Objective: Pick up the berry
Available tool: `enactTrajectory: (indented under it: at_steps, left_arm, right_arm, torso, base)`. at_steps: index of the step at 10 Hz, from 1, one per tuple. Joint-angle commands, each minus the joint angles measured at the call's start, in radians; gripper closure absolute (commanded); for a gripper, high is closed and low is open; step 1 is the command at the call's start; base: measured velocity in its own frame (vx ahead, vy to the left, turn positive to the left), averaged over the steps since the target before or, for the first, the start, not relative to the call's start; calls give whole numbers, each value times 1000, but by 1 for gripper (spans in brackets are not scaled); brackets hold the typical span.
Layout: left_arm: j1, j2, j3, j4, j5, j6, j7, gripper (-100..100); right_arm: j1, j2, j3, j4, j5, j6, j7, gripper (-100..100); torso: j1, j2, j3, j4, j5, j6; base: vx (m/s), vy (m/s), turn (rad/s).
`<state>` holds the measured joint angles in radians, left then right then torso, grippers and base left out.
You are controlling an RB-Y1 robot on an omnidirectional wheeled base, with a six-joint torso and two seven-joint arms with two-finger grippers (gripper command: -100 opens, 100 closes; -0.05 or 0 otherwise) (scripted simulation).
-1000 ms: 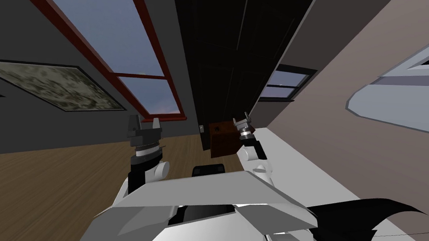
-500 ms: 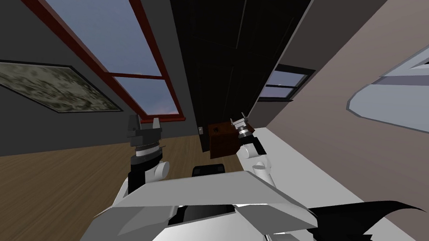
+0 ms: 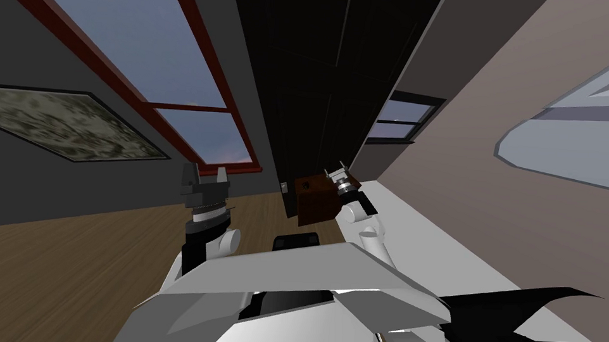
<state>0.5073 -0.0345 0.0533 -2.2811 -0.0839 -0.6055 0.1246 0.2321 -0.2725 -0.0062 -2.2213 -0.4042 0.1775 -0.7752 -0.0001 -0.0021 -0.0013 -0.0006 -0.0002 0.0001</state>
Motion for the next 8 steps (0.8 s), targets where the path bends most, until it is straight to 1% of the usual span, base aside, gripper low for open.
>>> enactTrajectory:
  at_steps: [1, 2, 3, 4, 5, 6, 7, 8]
  left_arm:
    - [0, 0, 0, 0, 0, 0, 0, 0]
    - [0, 0, 0, 0, 0, 0, 0, 0]
    - [0, 0, 0, 0, 0, 0, 0, 0]
    - [0, 0, 0, 0, 0, 0, 0, 0]
    - [0, 0, 0, 0, 0, 0, 0, 0]
    - [0, 0, 0, 0, 0, 0, 0, 0]
    - [0, 0, 0, 0, 0, 0, 0, 0]
    - [0, 0, 0, 0, 0, 0, 0, 0]
  right_arm:
    - [-8, -7, -2, -1, -16, 42, -50, -100]
    - [-8, -7, -2, -1, -16, 42, -59, -100]
    - [-23, -23, -3, 6, -49, 91, -99, -100]
    - [-23, -23, -3, 6, -49, 96, -124, -100]
    - [-36, -40, -4, 13, -83, 138, -153, -100]
    - [-36, -40, -4, 13, -83, 150, -181, -100]
    - [-36, -40, -4, 13, -83, 150, -190, -100]
    - [-49, -57, -6, 21, -118, 200, -230, -100]
  torso:
    - [0, 0, 0, 0, 0, 0]
    - [0, 0, 0, 0, 0, 0]
    - [0, 1, 0, 0, 0, 0]
    - [0, 0, 0, 0, 0, 0]
    - [1, 1, 0, 0, 0, 0]
    - [1, 0, 0, 0, 0, 0]
    - [1, 0, 0, 0, 0, 0]
    - [1, 1, 0, 0, 0, 0]
  base:
    - [37, 2, -20]
    - [20, 0, 1]
    - [26, 3, -48]
    - [25, 6, -25]
    - [36, 11, -38]
    - [39, 11, -24]
    - [19, 4, 2]
    - [26, 10, -50]
